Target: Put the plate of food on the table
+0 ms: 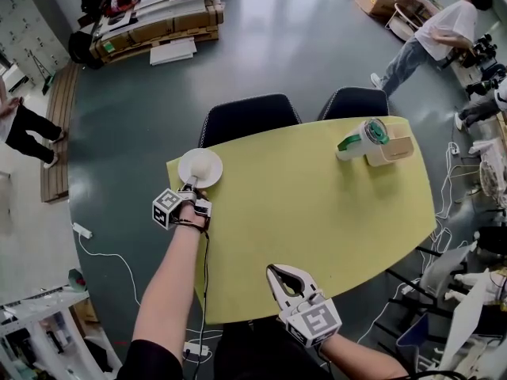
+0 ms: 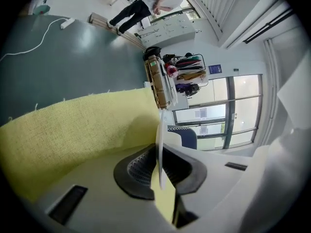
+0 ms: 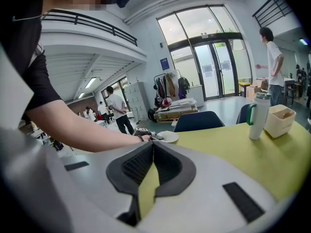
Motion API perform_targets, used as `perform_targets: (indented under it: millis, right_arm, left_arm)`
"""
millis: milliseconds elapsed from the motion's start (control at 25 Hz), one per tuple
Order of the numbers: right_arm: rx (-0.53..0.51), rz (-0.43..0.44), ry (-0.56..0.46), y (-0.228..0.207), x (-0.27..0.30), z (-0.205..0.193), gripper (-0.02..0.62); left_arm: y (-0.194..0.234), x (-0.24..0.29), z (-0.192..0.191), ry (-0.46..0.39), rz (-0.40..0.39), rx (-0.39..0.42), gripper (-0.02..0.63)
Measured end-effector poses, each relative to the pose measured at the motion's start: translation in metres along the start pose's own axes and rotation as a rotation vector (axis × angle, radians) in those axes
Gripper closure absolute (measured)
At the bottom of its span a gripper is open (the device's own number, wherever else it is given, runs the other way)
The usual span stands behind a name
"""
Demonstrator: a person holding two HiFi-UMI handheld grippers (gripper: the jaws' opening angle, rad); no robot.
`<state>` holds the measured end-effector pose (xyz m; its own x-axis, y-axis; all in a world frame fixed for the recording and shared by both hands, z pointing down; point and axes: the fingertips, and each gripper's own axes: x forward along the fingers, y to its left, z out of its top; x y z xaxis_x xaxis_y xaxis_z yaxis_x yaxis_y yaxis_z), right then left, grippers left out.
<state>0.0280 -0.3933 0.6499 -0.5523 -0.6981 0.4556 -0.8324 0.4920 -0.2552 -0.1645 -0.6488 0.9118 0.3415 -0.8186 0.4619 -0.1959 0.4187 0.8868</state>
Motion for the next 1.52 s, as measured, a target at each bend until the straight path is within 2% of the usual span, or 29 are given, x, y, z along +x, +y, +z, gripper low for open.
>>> perform_targets:
  millis: [240,400,560,720,800,880,1120,1200,1280,1320,1520]
  right_arm:
    - [0.005,0.006,-0.004,-0.002,-0.001,-0.003,0.583]
    - [0.02,0.002,0.007,-0.001,-0.005,-0.009,0.583]
    - [0.022,0.008,0.01,0.004,-0.006,-0.014,0.583]
    - [0.021,0.001,0.017,0.005,-0.004,-0.015,0.583]
    - [0.021,-0.005,0.018,0.003,-0.005,-0.015,0.583]
    - [0.023,0.005,0.01,0.003,-0.005,-0.017,0.583]
    - [0.04,-0.011,-0.005,-0.004,-0.007,-0.015,0.583]
    - [0.052,-0.016,-0.016,-0.007,-0.008,-0.011,0.583]
    - [0.066,-0.017,-0.031,-0.009,-0.009,-0.006,0.583]
    - [0.07,-0.017,-0.039,-0.009,-0.01,-0.003,0.583]
    - [0.068,-0.006,-0.065,-0.002,-0.015,0.008,0.583]
  left_arm:
    - [0.007,-0.002,0.001,-0.039,0.129,0.058,0.568]
    - [0.004,-0.007,0.004,-0.083,0.173,0.128,0.508]
    - [-0.003,-0.01,0.009,-0.114,0.204,0.273,0.465]
    - [-0.003,-0.017,0.018,-0.142,0.247,0.469,0.456]
    - [-0.001,-0.02,0.019,-0.145,0.255,0.527,0.456]
    - [0.0,-0.024,0.02,-0.149,0.243,0.56,0.456]
    - [-0.011,-0.048,0.009,-0.114,0.127,0.652,0.457]
    - [-0.02,-0.069,0.001,-0.11,0.094,0.73,0.483]
    - [-0.033,-0.093,-0.011,-0.107,0.056,0.824,0.565]
    - [-0.04,-0.105,-0.018,-0.104,0.035,0.867,0.584]
    - [-0.066,-0.175,-0.048,-0.097,-0.033,1.018,0.597]
